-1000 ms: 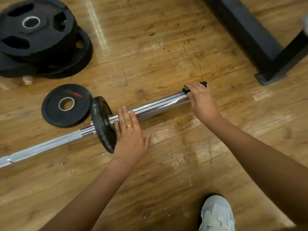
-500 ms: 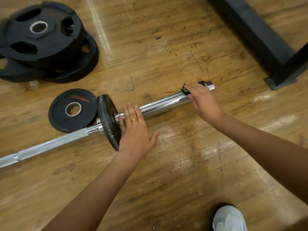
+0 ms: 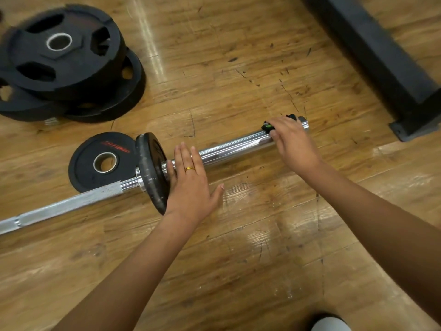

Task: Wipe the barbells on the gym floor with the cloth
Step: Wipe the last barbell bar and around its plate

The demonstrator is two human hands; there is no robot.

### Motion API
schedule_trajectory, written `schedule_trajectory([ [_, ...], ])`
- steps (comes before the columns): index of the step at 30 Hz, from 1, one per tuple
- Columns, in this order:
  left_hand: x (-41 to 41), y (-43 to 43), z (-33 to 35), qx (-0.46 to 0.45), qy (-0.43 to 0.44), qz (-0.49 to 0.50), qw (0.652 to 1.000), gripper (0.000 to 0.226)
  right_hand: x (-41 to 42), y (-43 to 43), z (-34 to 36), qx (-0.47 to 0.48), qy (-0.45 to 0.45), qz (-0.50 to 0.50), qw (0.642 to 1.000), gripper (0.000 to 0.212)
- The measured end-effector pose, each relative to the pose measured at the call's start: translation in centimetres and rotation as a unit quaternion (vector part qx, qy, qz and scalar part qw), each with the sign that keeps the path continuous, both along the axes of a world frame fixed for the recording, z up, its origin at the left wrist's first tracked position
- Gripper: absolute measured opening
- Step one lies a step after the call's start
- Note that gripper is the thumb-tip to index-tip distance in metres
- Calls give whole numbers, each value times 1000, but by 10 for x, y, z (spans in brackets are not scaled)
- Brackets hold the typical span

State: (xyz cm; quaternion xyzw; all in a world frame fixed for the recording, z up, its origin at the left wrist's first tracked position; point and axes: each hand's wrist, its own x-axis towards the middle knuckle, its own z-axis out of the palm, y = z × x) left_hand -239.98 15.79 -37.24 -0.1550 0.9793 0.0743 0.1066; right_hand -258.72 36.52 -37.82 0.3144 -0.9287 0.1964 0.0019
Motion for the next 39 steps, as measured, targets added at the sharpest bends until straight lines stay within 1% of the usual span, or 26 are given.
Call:
schedule_trajectory([
  [2, -1, -1, 0, 7, 5, 4, 1000, 105, 3, -3, -5, -31, 0, -62, 998, 36],
  [3, -2, -1, 0, 8, 6, 4, 1000, 105, 6, -5, -7, -42, 0, -75, 996, 36],
  [5, 0, -2, 0, 13, 1, 1, 1000, 105, 10, -5, -9, -43, -5, -65, 997, 36],
  [8, 2, -1, 2, 23, -3, -1, 1000, 104, 5, 7, -3, -4, -12, -19, 1000, 38],
  [9, 3, -1, 2, 25, -3, -1, 1000, 104, 0, 10, -2, 3, -14, -19, 1000, 38],
  [13, 4, 2, 1, 21, 2, -3, 1000, 105, 5, 7, 1, -20, -9, -85, 996, 37],
  [14, 5, 2, 0, 18, 3, -3, 1000, 105, 11, 3, 0, -25, -6, -76, 997, 37],
  [17, 8, 3, 0, 26, 5, -5, 1000, 105, 20, -3, -5, -13, -12, 5, 1000, 36],
  [18, 9, 3, 1, 27, 8, -6, 1000, 105, 18, -3, -3, -8, -14, 17, 1000, 36],
  [20, 9, 4, 1, 26, 14, -7, 1000, 104, 13, -1, -2, -8, -13, 5, 1000, 35],
  [23, 10, 6, -1, 22, 21, -4, 1000, 104, 21, -5, -3, -34, -17, -41, 998, 36],
  [24, 11, 7, -2, 21, 24, -4, 999, 104, 26, -8, -3, -41, -20, -43, 998, 36],
  [29, 13, 9, -5, 20, 32, 2, 999, 103, 34, -10, -1, -8, -24, 25, 999, 38],
  [34, 16, 13, -6, 14, 41, 8, 999, 100, 34, -3, -4, -46, -14, -48, 998, 37],
  [39, 21, 17, -7, 22, 41, 13, 999, 98, 49, -11, -7, -33, -18, 7, 999, 39],
])
